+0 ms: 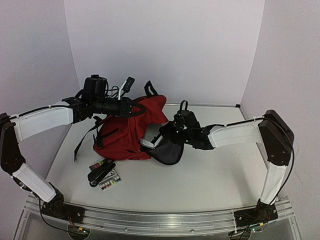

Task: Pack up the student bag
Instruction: Place the book in the student bag.

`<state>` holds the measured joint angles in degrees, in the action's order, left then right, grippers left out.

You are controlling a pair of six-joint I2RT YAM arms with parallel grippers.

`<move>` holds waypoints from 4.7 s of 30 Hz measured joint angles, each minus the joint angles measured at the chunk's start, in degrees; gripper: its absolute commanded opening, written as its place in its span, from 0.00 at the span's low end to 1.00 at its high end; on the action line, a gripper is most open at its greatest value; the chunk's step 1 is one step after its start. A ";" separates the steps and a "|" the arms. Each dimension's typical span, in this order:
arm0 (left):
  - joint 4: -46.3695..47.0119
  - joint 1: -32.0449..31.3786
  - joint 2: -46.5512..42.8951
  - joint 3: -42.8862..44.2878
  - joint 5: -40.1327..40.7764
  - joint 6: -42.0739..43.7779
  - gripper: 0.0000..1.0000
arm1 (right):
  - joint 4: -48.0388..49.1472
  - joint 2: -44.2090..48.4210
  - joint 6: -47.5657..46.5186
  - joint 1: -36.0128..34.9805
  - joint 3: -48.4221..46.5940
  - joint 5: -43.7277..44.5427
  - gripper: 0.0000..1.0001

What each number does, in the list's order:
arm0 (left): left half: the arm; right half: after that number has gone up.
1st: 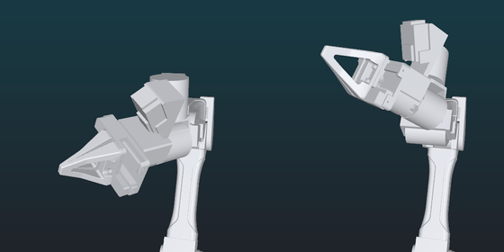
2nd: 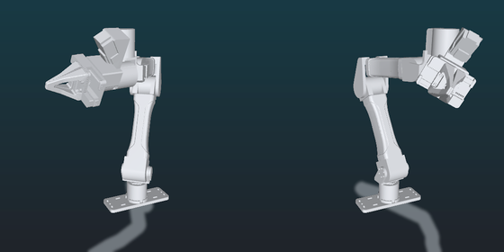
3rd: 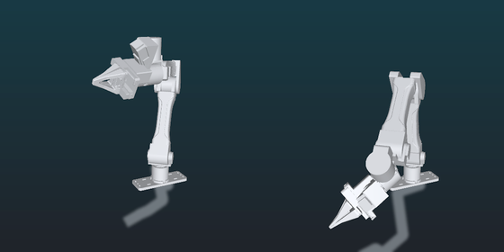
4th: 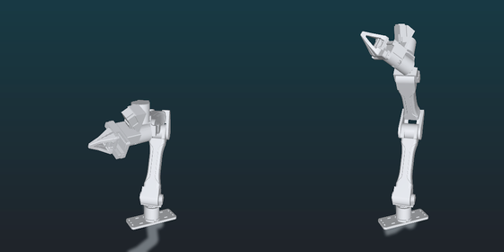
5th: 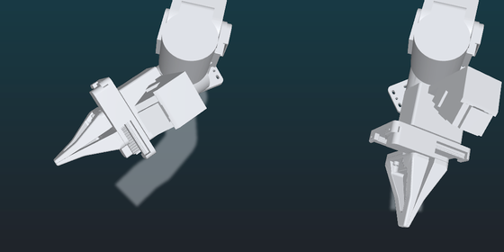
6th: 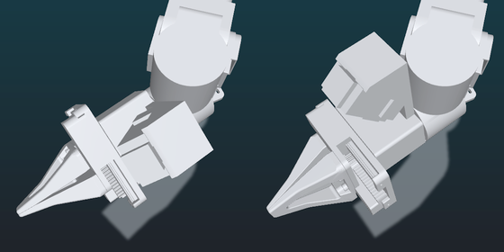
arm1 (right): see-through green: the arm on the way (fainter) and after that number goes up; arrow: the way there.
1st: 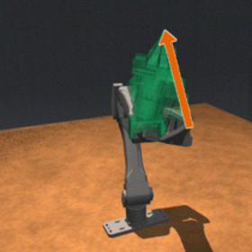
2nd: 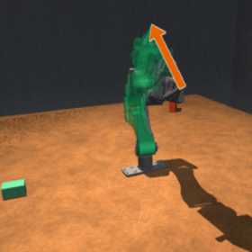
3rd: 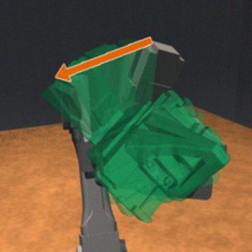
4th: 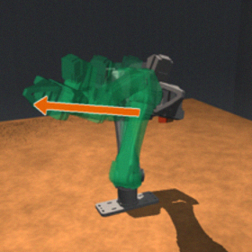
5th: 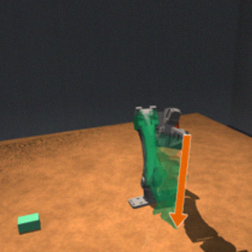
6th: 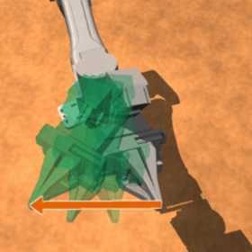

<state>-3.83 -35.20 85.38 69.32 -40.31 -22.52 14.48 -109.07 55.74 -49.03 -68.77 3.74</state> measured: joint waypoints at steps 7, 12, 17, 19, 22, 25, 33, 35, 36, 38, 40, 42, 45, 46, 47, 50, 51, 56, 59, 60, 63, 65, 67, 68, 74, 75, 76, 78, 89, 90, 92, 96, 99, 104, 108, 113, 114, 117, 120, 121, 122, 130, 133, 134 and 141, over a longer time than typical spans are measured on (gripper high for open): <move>-0.71 0.00 -0.30 -0.25 1.60 0.99 0.00 | -0.16 -4.19 -1.85 1.49 -5.55 -1.07 0.33; -0.80 0.00 -0.48 -1.63 2.50 1.06 0.00 | 4.29 -10.51 -2.91 2.14 -9.27 -3.98 0.36; -2.76 -0.50 -0.69 -1.97 5.58 0.96 0.05 | 8.58 -12.10 -5.53 2.08 -9.65 -6.72 0.52; -3.25 -0.97 -1.11 -2.04 7.46 0.62 0.08 | 9.55 -11.72 -7.29 2.01 -9.11 -6.84 0.57; -2.84 -1.42 -1.78 -2.62 8.76 -0.04 0.13 | 9.68 -9.25 -8.97 1.97 -5.50 -6.63 0.64; -2.19 -1.68 -1.70 -2.71 8.73 -0.73 0.36 | 9.38 -4.93 -9.46 2.16 0.47 -5.52 0.70; -1.87 -1.98 -1.00 -2.71 9.00 -2.63 0.85 | 8.91 7.40 -10.71 2.90 16.29 -3.62 0.72; -2.31 -1.85 -1.53 -2.97 10.11 -3.20 0.91 | 9.01 10.20 -12.47 2.46 19.81 -4.21 0.66; -2.54 -1.77 -2.02 -3.29 10.89 -3.39 0.92 | 9.01 11.55 -13.51 2.04 21.32 -4.57 0.63; -4.19 -1.37 -3.96 -4.66 13.23 -4.59 0.94 | 9.46 14.02 -15.69 0.75 23.85 -5.78 0.58; -6.61 -0.11 -6.49 -6.26 15.62 -5.91 0.94 | 10.21 16.13 -17.95 -1.08 26.03 -7.81 0.57; -9.17 2.19 -9.48 -8.42 17.85 -7.62 0.95 | 11.19 17.01 -19.34 -2.66 27.43 -10.06 0.57; -12.40 5.67 -14.10 -12.72 21.27 -9.31 0.95 | 13.19 16.20 -19.82 -4.45 27.88 -13.11 0.57; -13.54 6.38 -15.69 -14.35 22.15 -9.32 0.95 | 14.25 15.44 -19.75 -4.76 27.85 -14.00 0.56; -14.31 6.60 -17.01 -15.75 22.42 -9.13 0.94 | 15.10 14.45 -19.58 -4.96 27.65 -14.59 0.54; -16.32 6.31 -20.23 -18.88 21.34 -7.26 0.92 | 15.96 10.70 -18.50 -5.04 25.61 -14.36 0.50; -16.94 6.22 -20.87 -19.41 20.43 -6.24 0.92 | 15.94 9.48 -18.23 -5.01 24.63 -13.90 0.50; -16.99 5.14 -21.02 -19.17 17.15 -2.39 0.92 | 16.24 3.82 -18.27 -4.90 18.31 -13.22 0.50; -18.22 3.12 -16.94 -13.86 17.14 0.44 0.93 | 16.82 1.71 -19.19 -4.30 16.04 -13.93 0.51; -18.19 2.12 -14.41 -10.71 17.66 1.52 0.93 | 17.07 1.17 -19.64 -3.83 15.70 -14.36 0.51; -16.81 -1.23 -6.37 -1.65 19.95 4.14 0.97 | 17.68 -0.34 -20.77 -1.51 15.14 -16.79 0.51; -17.02 -3.24 -0.74 4.40 21.88 5.75 1.00 | 17.86 -1.26 -21.61 0.24 14.91 -18.70 0.53; -16.84 -4.61 4.31 9.20 23.29 6.98 1.00 | 17.75 -1.48 -22.36 1.47 14.90 -19.96 0.55; -16.81 -5.22 6.71 11.31 24.03 7.62 1.00 | 17.79 -1.45 -22.68 1.94 14.95 -20.44 0.56; -18.24 -8.33 18.59 21.16 29.71 11.06 1.00 | 18.99 1.54 -22.76 2.25 19.71 -20.79 0.71; -18.44 -8.82 19.66 22.10 30.57 11.46 1.00 | 19.02 2.04 -22.59 2.25 20.74 -20.69 0.74; -19.04 -9.62 21.08 23.43 31.98 12.02 1.00 | 19.06 2.48 -22.14 2.25 21.79 -20.54 0.75; -20.02 -11.27 23.62 25.93 34.62 12.94 1.00 | 19.05 3.19 -21.46 2.34 23.91 -20.05 0.78; -24.17 -16.00 32.16 32.00 49.91 15.82 0.52 | 18.51 11.21 -17.51 3.04 33.03 -15.62 0.89; -24.41 -16.08 32.26 32.00 51.07 15.94 0.45 | 18.40 12.48 -17.04 3.07 33.46 -15.00 0.89; -24.43 -16.35 32.18 31.94 52.87 16.12 0.26 | 18.17 14.56 -16.09 3.35 33.96 -13.84 0.91; -22.54 -17.04 30.87 30.60 54.53 16.21 0.00 | 17.50 18.36 -13.67 5.05 34.84 -12.59 0.95; -20.91 -17.11 28.89 28.69 54.63 15.56 0.00 | 17.18 20.16 -11.88 7.17 35.15 -12.68 0.98; -18.98 -16.85 23.03 24.99 54.33 13.84 0.00 | 17.07 22.70 -8.51 10.82 35.18 -14.32 0.98; -18.15 -15.99 16.68 21.88 52.94 11.90 0.00 | 17.20 23.80 -5.44 12.24 35.12 -17.08 0.98; -15.69 -13.88 8.78 16.76 49.34 9.31 0.00 | 18.98 23.71 -1.65 12.24 34.31 -21.60 0.98; -15.18 -13.51 7.79 15.75 48.75 8.84 0.00 | 19.61 23.55 -1.03 12.24 33.88 -22.27 0.98; -13.73 -12.71 5.47 12.84 46.90 7.54 0.00 | 21.65 21.76 0.41 12.24 31.77 -23.48 0.98; -12.35 -12.31 4.20 10.78 45.42 6.39 0.00 | 23.47 18.42 1.60 12.24 29.85 -24.43 0.98; -12.16 -12.24 3.95 10.37 44.99 6.08 0.00 | 23.73 17.08 1.88 12.24 29.30 -24.67 0.98; -12.08 -12.14 3.73 10.08 44.68 5.88 0.00 | 23.81 15.52 2.11 12.24 28.67 -24.90 0.98; -11.42 -11.71 1.29 7.78 43.02 4.91 0.00 | 24.40 5.16 3.19 12.24 22.13 -25.97 0.96; -11.22 -11.37 0.04 6.80 41.67 4.89 0.00 | 26.36 0.89 3.71 12.24 18.81 -26.87 0.86; -11.22 -11.17 -0.29 6.58 40.97 4.89 0.00 | 27.53 -0.61 4.15 12.24 17.87 -27.32 0.82; -11.35 -7.98 -2.74 5.46 34.68 4.06 0.00 | 42.39 -8.73 11.43 12.26 16.37 -31.10 0.33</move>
<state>-15.19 -43.18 82.65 74.78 -5.63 -18.45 56.86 -117.80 67.17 -36.77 -52.40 -27.36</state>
